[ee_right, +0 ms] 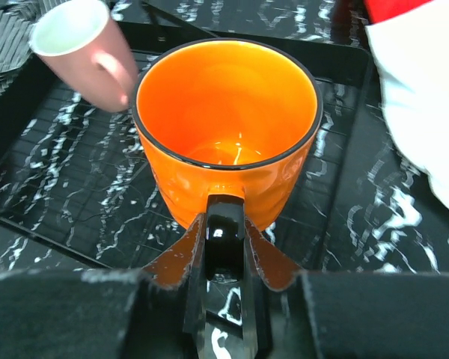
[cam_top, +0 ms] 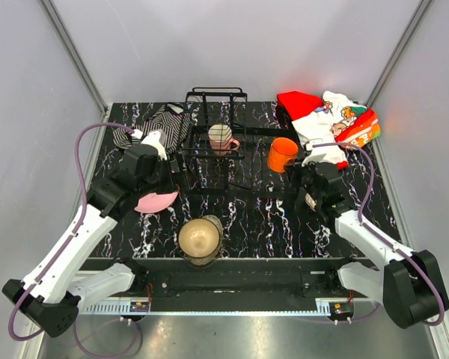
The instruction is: Load the mixed dishes into the dish rack
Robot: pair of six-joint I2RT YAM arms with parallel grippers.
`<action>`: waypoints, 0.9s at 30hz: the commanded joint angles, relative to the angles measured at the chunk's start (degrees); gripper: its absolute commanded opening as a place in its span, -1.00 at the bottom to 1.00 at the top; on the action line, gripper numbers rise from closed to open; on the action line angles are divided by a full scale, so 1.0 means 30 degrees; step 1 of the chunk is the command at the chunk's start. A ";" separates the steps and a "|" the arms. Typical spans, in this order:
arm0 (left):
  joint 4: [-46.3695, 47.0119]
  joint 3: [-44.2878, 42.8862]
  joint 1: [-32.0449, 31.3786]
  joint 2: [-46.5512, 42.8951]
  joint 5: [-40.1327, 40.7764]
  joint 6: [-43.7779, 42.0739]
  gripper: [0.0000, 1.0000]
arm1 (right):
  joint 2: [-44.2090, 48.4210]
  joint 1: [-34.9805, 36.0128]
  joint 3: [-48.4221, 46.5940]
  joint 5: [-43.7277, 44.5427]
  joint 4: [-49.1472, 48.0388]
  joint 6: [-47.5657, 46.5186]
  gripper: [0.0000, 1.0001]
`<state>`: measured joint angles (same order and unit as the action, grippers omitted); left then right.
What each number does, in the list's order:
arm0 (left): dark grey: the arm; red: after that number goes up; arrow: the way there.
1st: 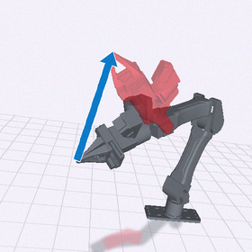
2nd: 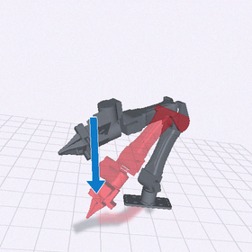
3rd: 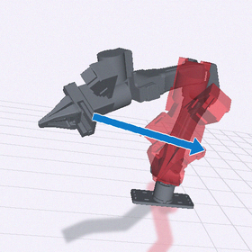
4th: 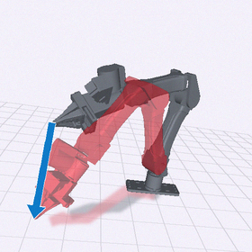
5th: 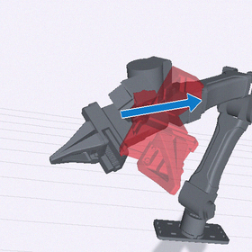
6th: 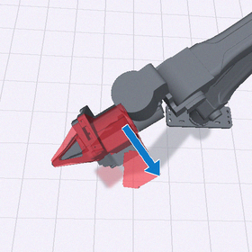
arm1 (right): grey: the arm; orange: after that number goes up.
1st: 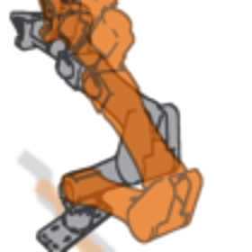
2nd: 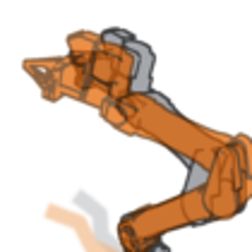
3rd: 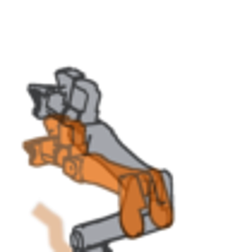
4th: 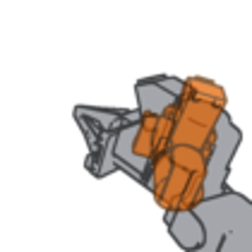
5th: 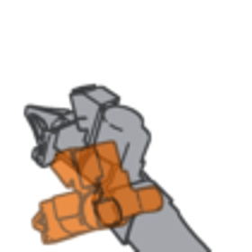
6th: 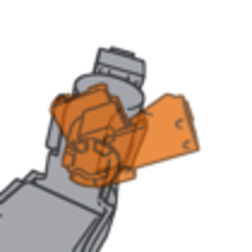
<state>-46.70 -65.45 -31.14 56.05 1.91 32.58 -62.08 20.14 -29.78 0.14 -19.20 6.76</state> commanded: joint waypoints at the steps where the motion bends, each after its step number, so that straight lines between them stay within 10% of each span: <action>1: 0.0536 -0.0419 0.0066 0.0124 -0.0023 -0.0633 0.98 | -0.0514 -0.0561 -0.1177 -0.3852 -0.4699 -0.0232 -1.00; 27: 0.0595 -0.0566 0.0125 0.0565 0.0154 -0.0664 0.98 | -0.5819 -0.2348 -0.3695 -1.1181 -0.7227 0.1024 -1.00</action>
<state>-46.78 -65.54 -31.03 58.22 1.96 31.33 -80.34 13.32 -36.88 -31.59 -34.70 8.23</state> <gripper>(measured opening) 0.987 0.233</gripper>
